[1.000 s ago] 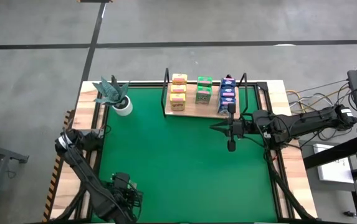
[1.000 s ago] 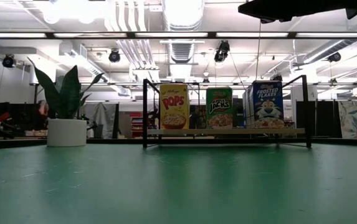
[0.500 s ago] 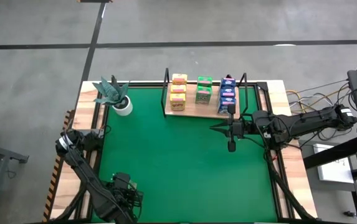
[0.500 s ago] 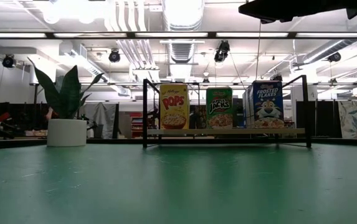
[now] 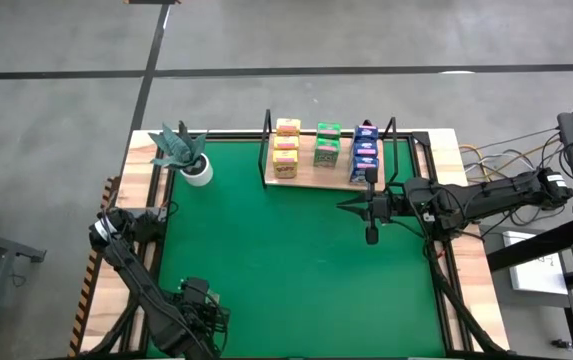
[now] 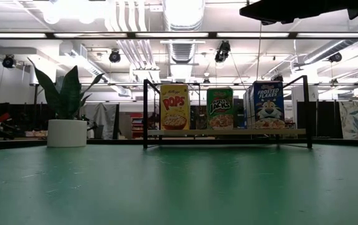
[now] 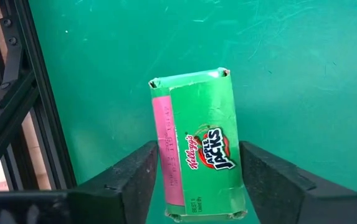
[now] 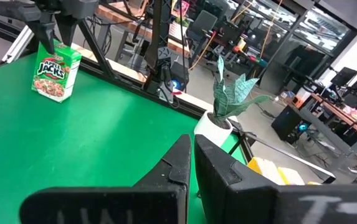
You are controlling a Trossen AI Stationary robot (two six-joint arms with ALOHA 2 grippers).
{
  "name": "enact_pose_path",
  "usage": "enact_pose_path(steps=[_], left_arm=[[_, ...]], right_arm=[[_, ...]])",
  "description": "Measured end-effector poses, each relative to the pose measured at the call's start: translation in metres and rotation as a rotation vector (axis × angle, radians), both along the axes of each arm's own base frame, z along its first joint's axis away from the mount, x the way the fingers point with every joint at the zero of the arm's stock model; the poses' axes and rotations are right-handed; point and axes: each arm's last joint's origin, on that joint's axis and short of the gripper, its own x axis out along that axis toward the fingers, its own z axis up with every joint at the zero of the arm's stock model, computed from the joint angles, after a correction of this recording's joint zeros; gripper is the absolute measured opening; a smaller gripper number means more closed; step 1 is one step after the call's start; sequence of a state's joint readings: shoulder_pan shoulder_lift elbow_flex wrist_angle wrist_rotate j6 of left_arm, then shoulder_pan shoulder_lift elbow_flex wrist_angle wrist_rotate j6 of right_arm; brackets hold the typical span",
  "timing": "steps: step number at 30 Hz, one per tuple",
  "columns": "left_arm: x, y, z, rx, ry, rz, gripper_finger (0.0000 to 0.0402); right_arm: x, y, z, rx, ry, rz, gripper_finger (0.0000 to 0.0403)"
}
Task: Stack cereal on shelf
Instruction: Put the green cereal box on the shelf
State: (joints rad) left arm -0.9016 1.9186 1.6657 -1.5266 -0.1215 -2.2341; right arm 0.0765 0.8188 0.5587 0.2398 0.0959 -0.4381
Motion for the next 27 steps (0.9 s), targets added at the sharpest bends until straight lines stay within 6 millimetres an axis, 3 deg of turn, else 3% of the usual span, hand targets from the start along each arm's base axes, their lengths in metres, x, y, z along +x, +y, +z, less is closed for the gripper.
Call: enact_pose_path(steps=[6,15,20,27], left_arm=[[0.0,0.0,0.0,0.0,0.0,-0.001,0.0175],[0.001,0.0,0.005,-0.008,0.004,-0.04,0.0166],[0.011,0.002,0.021,0.004,-0.067,-0.158,0.0166],[0.045,0.022,0.058,0.127,-0.241,-0.428,0.0166]], right_arm=[[0.0,0.0,0.0,0.0,0.0,0.0,0.0012],[0.0,0.0,0.0,0.001,0.0,0.0,0.0012],[0.0,0.0,0.0,0.001,-0.001,0.0,0.0012],[-0.009,0.003,0.002,-0.001,0.018,0.021,0.0012]])
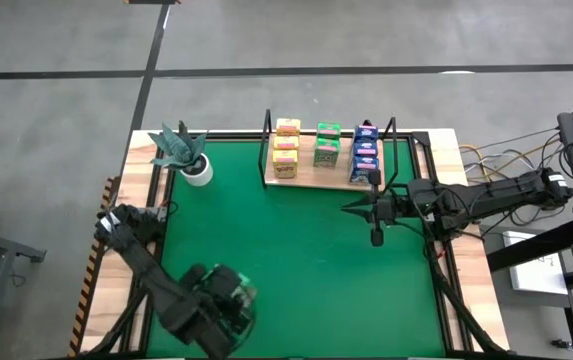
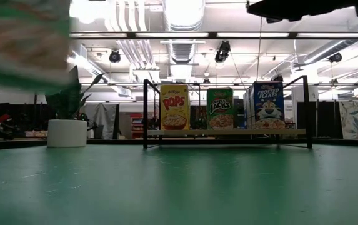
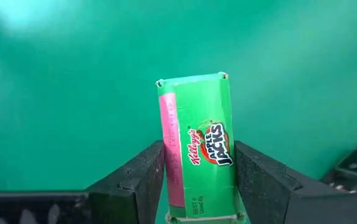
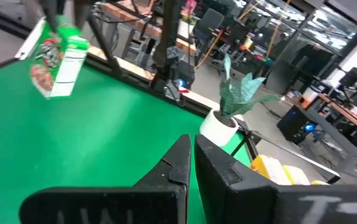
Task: Stack cereal on shelf
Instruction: Put the green cereal box on the shelf
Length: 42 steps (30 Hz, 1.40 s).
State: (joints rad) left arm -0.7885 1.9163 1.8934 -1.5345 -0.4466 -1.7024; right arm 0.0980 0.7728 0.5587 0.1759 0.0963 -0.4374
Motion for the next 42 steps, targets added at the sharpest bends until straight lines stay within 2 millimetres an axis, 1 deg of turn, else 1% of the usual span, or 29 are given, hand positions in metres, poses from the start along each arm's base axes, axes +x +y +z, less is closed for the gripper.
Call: enact_pose_path(steps=[4,8,11,15,18,21,25,30,34,38,42], left_arm=[[0.028,0.02,0.02,0.052,-0.025,-0.186,0.0166],[0.057,0.041,0.033,0.13,-0.007,-0.395,0.0166],[0.074,0.059,0.043,0.207,0.023,-0.546,0.0166],[0.095,0.08,0.05,0.315,0.074,-0.738,0.0166],[0.107,0.1,0.053,0.372,0.115,-0.825,0.0166],[0.117,0.122,0.055,0.424,0.137,-0.878,0.0166],[0.132,0.15,0.057,0.478,0.134,-0.904,0.0166],[0.148,0.183,0.06,0.507,0.087,-0.944,0.0166],[0.16,0.209,0.058,0.505,0.026,-0.996,0.0166],[0.171,0.237,0.05,0.511,-0.017,-1.01,0.0166],[0.179,0.265,0.036,0.531,-0.026,-0.995,0.0166]], right_arm=[[-0.012,0.006,0.003,-0.001,0.011,0.04,0.0012],[-0.025,0.012,0.006,0.006,0.02,0.085,0.0012],[-0.034,0.017,0.007,0.006,0.015,0.122,0.0012],[-0.043,0.021,0.007,0.0,-0.006,0.166,0.0012],[-0.048,0.024,0.006,-0.005,-0.022,0.192,0.0012],[-0.053,0.025,0.006,-0.012,-0.036,0.209,0.0012],[-0.057,0.024,0.004,-0.016,-0.047,0.214,0.0012],[-0.059,0.023,0.005,-0.014,-0.06,0.215,0.0012],[-0.059,0.024,0.004,-0.014,-0.058,0.215,0.0012],[-0.059,0.024,0.004,-0.014,-0.058,0.214,0.0012],[-0.059,0.024,0.004,-0.015,-0.055,0.214,0.0012]])
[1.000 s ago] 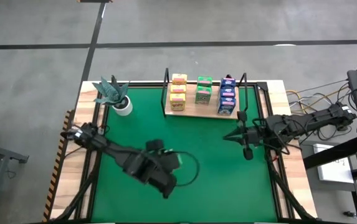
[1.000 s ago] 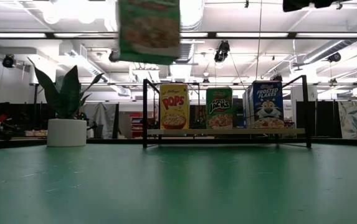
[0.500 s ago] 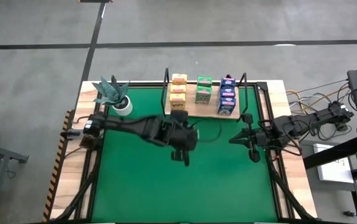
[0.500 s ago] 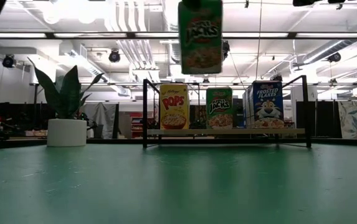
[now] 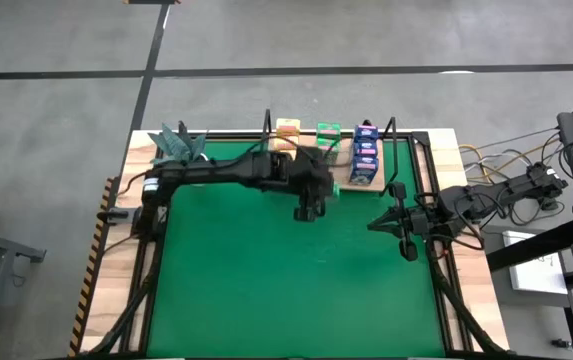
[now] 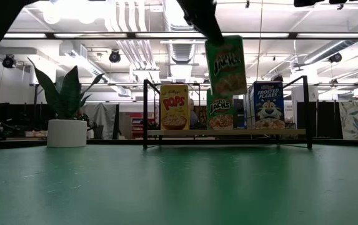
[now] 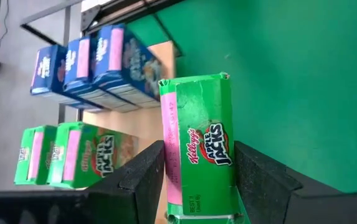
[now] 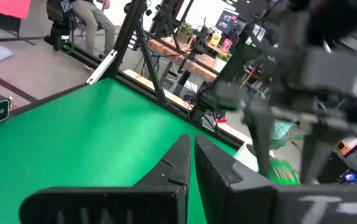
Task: Stack cereal on shelf
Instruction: Put the green cereal box on the shelf
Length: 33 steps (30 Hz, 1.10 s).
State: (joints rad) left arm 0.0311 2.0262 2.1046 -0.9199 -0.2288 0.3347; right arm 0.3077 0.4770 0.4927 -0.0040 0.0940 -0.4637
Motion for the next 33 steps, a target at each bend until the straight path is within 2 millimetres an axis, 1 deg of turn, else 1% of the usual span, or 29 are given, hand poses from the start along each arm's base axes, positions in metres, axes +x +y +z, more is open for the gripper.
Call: enact_pose_path(steps=[7,13,21,25,28,33], left_arm=[[0.006,0.044,-0.027,0.024,-0.016,0.051,0.0166],[0.006,0.066,-0.04,-0.013,-0.044,0.047,0.0166],[0.008,0.083,-0.05,-0.025,-0.075,0.062,0.0166],[0.01,0.085,-0.054,-0.052,-0.074,0.04,0.0166],[0.014,0.086,-0.054,-0.054,-0.11,0.03,0.0166],[0.019,0.092,-0.063,-0.041,-0.096,0.025,0.0166]], right_arm=[[0.0,0.0,-0.001,-0.001,0.002,-0.002,0.0012],[0.0,0.0,0.0,-0.009,0.0,-0.002,0.0012],[0.0,0.0,0.0,-0.035,-0.009,-0.009,0.0012],[-0.002,-0.001,0.002,-0.037,-0.021,-0.01,0.0012],[-0.004,-0.002,0.004,-0.041,-0.035,-0.01,0.0012],[-0.005,-0.002,0.005,-0.042,-0.042,-0.011,0.0012]])
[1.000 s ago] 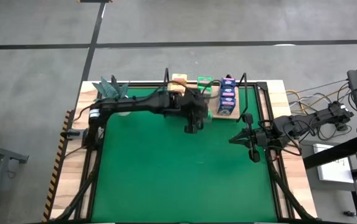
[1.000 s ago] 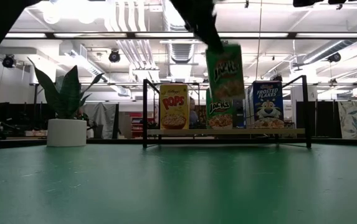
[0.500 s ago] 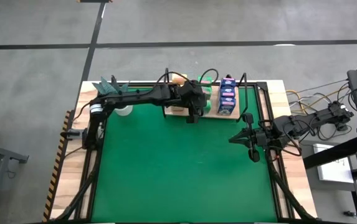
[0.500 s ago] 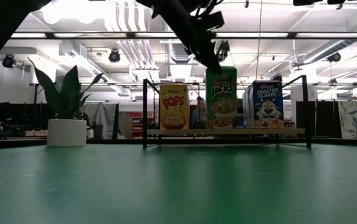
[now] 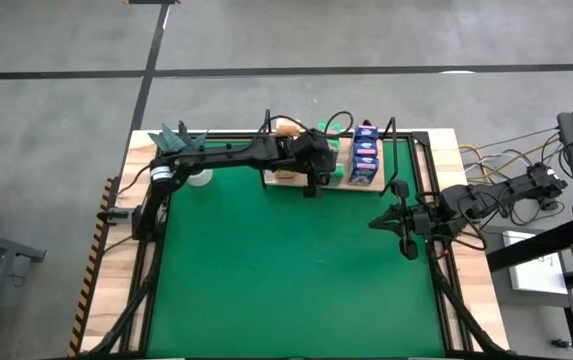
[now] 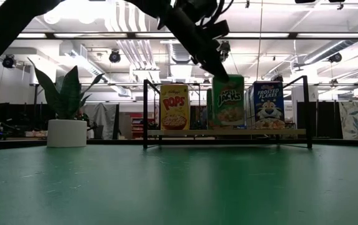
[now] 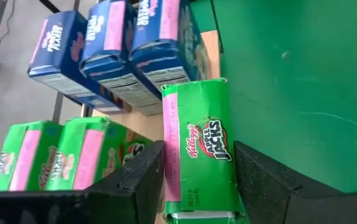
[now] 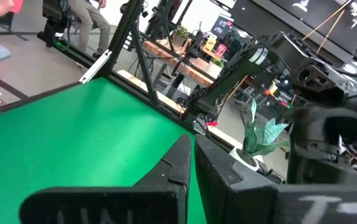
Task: Stack cereal on shelf
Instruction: Put the green cereal box on the shelf
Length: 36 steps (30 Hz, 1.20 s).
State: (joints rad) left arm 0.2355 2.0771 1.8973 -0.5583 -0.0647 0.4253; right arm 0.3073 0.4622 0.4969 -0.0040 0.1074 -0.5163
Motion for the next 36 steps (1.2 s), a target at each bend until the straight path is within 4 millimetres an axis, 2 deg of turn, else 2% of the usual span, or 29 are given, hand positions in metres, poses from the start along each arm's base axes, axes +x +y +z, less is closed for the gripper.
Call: enact_pose_path(steps=[26,36], left_arm=[[-0.004,0.019,-0.004,-0.023,-0.001,0.056,0.0167],[-0.004,0.023,-0.006,-0.017,-0.002,0.058,0.0195]], right_arm=[[-0.001,-0.002,-0.001,0.002,0.01,-0.053,0.0012],[-0.001,-0.002,-0.001,-0.004,0.012,-0.053,0.0012]])
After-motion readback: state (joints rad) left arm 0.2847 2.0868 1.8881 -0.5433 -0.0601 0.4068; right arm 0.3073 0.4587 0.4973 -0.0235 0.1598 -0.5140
